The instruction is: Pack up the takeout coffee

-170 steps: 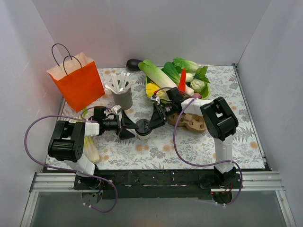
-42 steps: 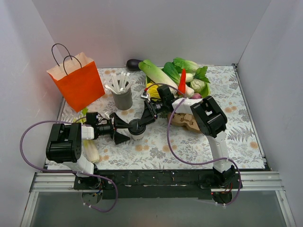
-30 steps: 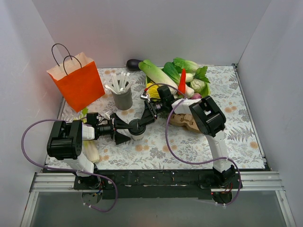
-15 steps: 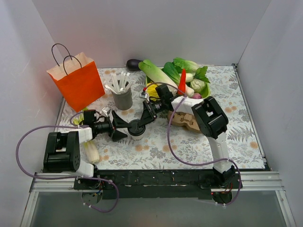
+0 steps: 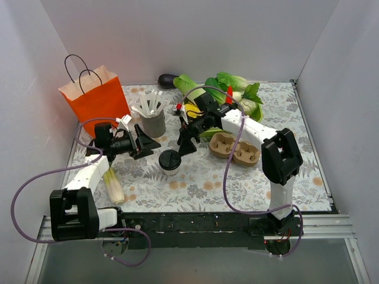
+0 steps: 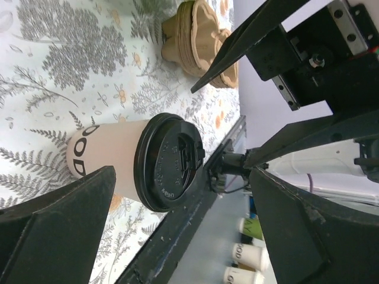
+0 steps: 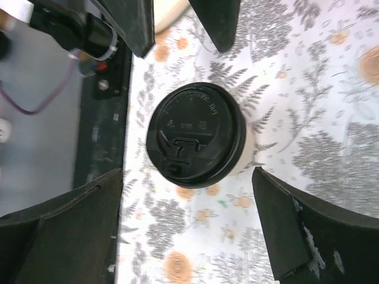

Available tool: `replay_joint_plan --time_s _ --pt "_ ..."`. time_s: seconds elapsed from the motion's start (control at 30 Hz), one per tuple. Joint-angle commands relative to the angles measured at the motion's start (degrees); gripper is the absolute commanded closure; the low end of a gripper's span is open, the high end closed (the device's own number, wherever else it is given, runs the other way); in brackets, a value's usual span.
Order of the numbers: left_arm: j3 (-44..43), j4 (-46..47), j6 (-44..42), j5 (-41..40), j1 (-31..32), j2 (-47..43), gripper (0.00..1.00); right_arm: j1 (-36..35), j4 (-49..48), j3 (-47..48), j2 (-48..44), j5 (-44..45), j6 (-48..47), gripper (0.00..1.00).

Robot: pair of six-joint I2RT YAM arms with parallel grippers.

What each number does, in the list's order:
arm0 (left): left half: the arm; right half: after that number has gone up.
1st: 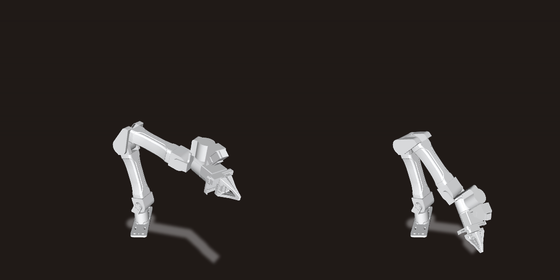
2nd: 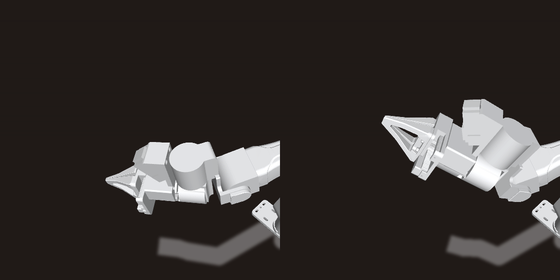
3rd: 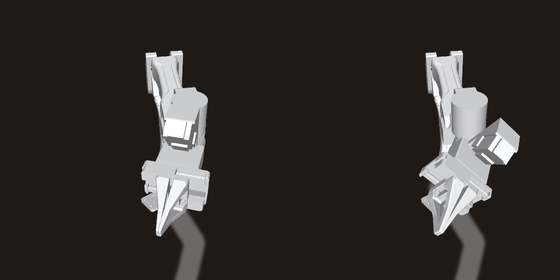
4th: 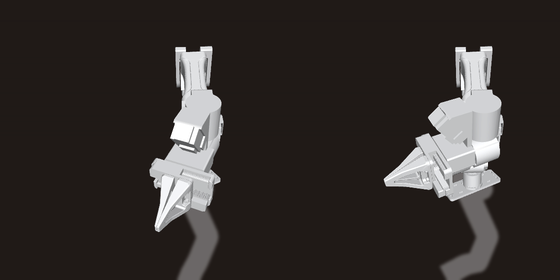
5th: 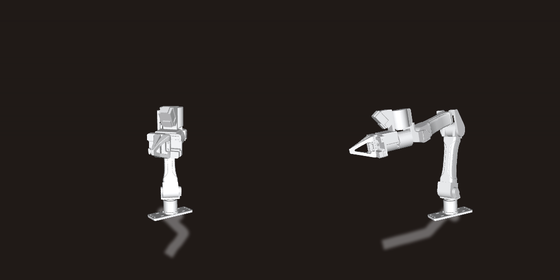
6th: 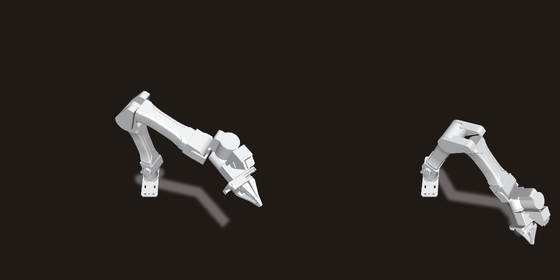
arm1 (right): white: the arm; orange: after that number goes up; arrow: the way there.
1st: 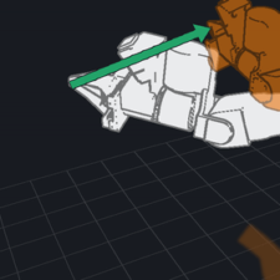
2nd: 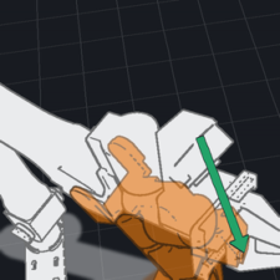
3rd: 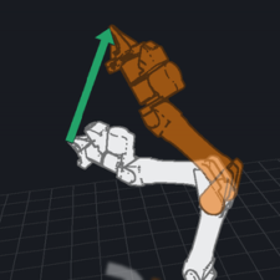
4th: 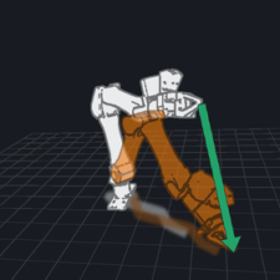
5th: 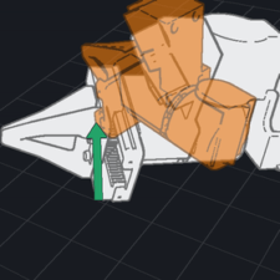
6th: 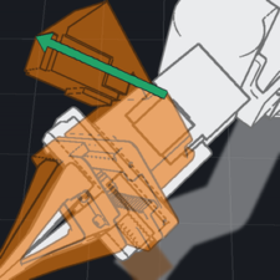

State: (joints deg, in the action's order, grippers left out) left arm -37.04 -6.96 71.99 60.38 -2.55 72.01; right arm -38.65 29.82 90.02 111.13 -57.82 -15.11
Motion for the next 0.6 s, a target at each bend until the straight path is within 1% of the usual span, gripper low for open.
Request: replay_joint_plan --time_s 0.0,0.1,0.2,0.37,0.57 --pt "-4.4 -7.6 -4.8 -7.0 -1.6 -6.3 0.02 -2.9 10.5 5.1 -3.0 10.3 -19.1 0.02" --pt "-5.0 -7.2 -3.4 -9.0 -4.4 -8.6 0.02 -5.0 11.0 6.7 -2.6 15.1 -21.7 0.02" --pt "-5.9 -7.0 -3.3 -9.2 -5.6 -9.4 0.02 -6.5 11.7 8.2 -1.5 17.1 -22.9 0.02" --pt "-5.4 -7.5 -3.4 -9.4 -5.7 -10.7 0.02 -8.4 12.8 10.6 0.2 18.4 -24.3 0.02" --pt "-2.9 -8.3 -3.3 -9.5 -5.8 -12.2 0.02 -10.6 13.2 12.2 1.5 20.9 -26.0 0.02"
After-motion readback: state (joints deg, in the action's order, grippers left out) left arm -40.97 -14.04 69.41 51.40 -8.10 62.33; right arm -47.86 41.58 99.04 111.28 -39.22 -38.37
